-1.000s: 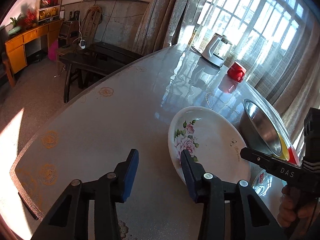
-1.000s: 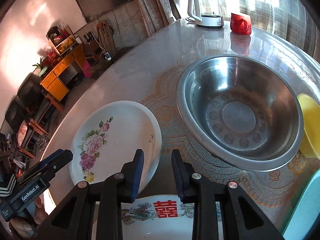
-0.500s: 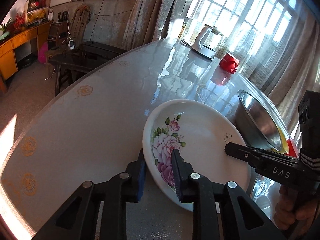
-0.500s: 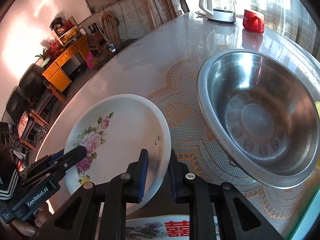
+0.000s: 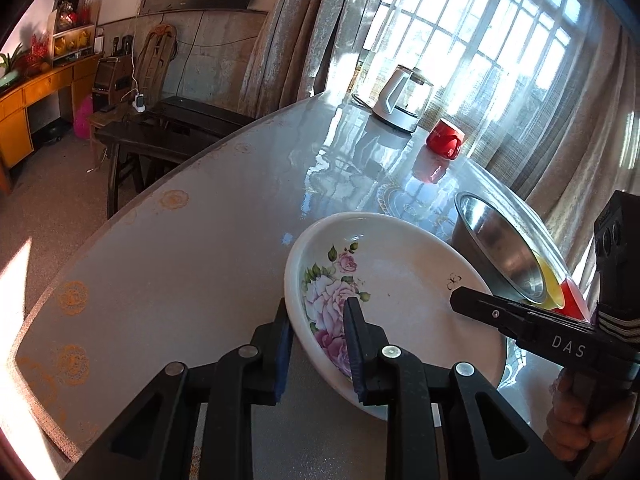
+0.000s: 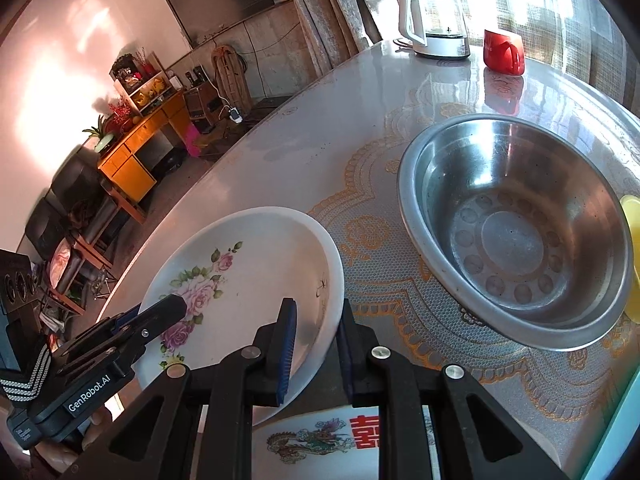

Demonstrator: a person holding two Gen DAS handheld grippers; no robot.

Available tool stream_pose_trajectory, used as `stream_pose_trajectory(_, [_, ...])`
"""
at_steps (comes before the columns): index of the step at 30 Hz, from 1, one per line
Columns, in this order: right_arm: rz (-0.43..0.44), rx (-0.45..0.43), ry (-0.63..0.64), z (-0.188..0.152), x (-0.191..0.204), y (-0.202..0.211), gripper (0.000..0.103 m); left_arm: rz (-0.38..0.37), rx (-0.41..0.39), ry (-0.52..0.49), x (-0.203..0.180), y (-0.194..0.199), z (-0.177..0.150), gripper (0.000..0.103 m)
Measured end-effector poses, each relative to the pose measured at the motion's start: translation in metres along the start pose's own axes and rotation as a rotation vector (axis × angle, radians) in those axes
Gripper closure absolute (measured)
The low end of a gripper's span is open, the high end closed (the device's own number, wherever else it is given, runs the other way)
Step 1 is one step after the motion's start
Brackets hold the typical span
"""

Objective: Organize plates and bowls

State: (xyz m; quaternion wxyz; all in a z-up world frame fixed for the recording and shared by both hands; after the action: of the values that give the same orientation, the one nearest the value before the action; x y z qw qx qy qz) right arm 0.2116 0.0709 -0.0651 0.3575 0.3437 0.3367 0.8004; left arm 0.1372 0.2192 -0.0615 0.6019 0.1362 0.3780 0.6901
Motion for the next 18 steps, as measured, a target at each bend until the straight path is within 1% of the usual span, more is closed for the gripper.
stream_pose_trajectory(6, [0.02,-0.053,-0.015,-0.003,-0.004,0.024,0.084,-0.017,-0.038,-0.05,-0.018,0.02,0.001,0.078])
stream_pose_trajectory(10, [0.028,-0.092,-0.036,-0.008,-0.012,0.046,0.084,-0.052,-0.052,-0.087,-0.037,0.031,0.0,0.078])
stream_pose_trajectory(18, [0.003,-0.183,-0.105,-0.029,-0.038,0.096,0.084,-0.134,-0.061,-0.169,-0.089,0.047,-0.009,0.078])
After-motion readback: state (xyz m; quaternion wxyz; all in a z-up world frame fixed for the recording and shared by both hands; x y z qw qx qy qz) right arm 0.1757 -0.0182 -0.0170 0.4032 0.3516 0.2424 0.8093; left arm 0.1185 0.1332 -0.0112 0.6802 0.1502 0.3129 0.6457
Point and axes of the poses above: each gripper's, at about its wrist camera, not at the fingertips, and y roughly against the way its jaws point, x to its left, z to its top, the point moved 7 cm from there along -y, roughly the way its jaws point, and after that the axes turned 4 degrees about -y, right-handed, at the moved point
